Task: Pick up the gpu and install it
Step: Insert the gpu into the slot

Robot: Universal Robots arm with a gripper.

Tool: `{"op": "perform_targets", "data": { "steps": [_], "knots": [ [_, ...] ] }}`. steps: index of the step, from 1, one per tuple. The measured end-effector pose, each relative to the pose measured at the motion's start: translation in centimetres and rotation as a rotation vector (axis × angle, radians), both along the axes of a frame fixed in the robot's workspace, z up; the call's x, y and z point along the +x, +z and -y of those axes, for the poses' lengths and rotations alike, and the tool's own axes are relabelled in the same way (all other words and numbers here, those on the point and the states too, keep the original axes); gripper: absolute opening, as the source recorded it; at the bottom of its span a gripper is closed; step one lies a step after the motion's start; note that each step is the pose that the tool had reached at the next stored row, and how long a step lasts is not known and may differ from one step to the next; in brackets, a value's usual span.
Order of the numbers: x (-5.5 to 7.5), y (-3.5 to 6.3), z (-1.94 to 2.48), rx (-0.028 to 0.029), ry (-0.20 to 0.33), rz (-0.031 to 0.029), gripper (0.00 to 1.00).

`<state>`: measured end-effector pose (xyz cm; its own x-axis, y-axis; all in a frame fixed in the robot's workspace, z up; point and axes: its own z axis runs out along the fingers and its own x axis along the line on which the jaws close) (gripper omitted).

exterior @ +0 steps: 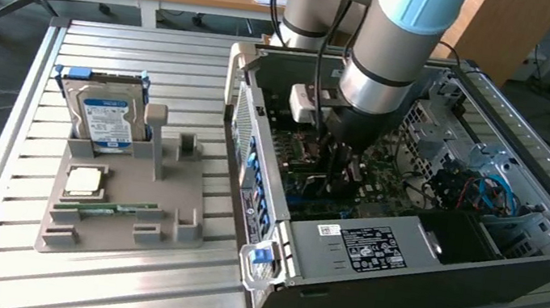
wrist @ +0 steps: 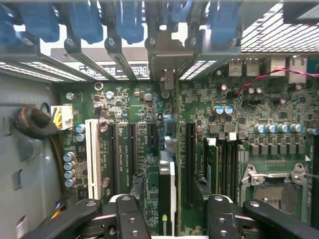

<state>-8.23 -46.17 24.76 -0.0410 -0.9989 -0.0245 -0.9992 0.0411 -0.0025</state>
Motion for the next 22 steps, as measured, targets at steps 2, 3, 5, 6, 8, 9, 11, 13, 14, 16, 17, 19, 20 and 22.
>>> {"op": "perform_targets", "data": {
  "steps": [2,3,5,6,8,9,11,13,14,16,17,19,20,22],
  "knots": [
    [0.0,0.46,0.0,0.0001,0.0,0.0003,0.51],
    [0.0,0.71,-0.01,0.0001,0.0,0.0004,0.51],
    [0.0,1.27,-0.02,0.0001,0.0,0.0005,0.51],
    [0.0,1.55,-0.03,0.0001,0.0,0.0006,0.51],
    [0.0,2.09,-0.04,0.0002,0.0,0.0008,0.51],
    [0.0,2.39,-0.04,0.0001,0.0,0.0009,0.51],
    [0.0,2.99,-0.05,0.0002,0.0,0.001,0.51],
    [0.0,3.55,-0.05,0.0,0.0,0.0011,0.51],
    [0.0,3.81,-0.05,0.0002,0.0,0.0012,0.51],
    [0.0,4.36,-0.05,0.0001,0.0,0.0013,0.51],
    [0.0,4.66,-0.05,0.0002,0.0,0.0013,0.51],
    [0.0,5.26,-0.05,0.0001,0.0,0.0013,0.51],
    [0.0,5.5,-0.05,0.0001,0.0,0.0014,0.51],
    [0.0,5.86,-0.05,0.0001,0.0,0.0014,0.51]
  ]
}}
